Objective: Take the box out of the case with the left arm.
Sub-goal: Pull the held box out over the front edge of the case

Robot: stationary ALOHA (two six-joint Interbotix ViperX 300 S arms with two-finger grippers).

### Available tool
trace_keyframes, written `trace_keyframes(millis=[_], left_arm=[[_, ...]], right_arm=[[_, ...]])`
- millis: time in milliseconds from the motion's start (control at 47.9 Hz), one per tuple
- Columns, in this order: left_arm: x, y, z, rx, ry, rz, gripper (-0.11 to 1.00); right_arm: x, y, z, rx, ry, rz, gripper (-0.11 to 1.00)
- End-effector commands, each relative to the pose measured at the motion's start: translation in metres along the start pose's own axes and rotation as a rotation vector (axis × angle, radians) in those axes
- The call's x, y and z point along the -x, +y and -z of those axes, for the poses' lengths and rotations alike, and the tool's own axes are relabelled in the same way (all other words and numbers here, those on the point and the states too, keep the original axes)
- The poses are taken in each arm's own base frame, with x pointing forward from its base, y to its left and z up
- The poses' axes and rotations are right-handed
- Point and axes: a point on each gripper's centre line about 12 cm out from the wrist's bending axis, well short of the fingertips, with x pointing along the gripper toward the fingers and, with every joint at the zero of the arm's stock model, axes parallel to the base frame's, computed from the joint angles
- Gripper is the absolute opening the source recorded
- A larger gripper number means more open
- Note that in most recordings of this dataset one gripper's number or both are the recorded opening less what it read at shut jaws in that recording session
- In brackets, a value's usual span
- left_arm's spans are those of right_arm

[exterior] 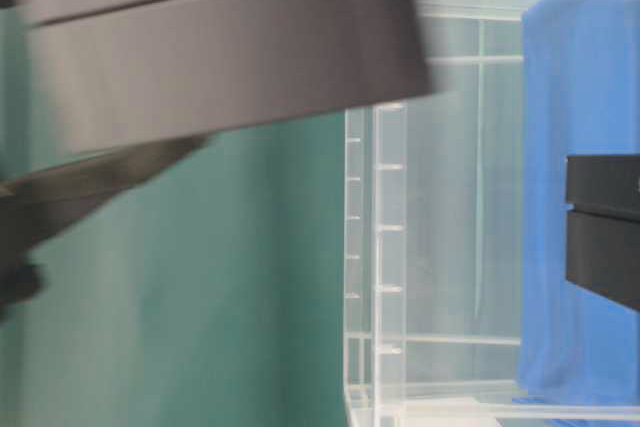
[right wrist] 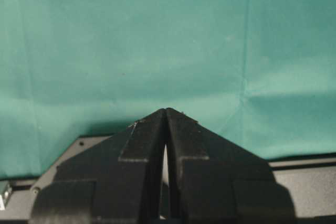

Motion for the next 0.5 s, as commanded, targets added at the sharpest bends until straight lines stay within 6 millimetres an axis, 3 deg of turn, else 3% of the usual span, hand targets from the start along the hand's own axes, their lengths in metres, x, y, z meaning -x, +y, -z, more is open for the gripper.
trace_keyframes(millis=[0,292,480], left_arm=[[0.028,0.003,0.002,0.011,0.003,0.095,0.60],[-0.038,0.018,0.018,0.030,0.016,0.078,0.60],[-0.070,0.025,0.020,0.043,0.016,0.086,0.60]], right_arm=[[0.004,0.000,-0.002,-0.002,-0.015,-0.004,0.03],[0.004,0.000,-0.002,-0.002,-0.015,-0.005,0.03],[0.004,0.000,-0.001,-0.002,-0.013,-0.005,0.03]])
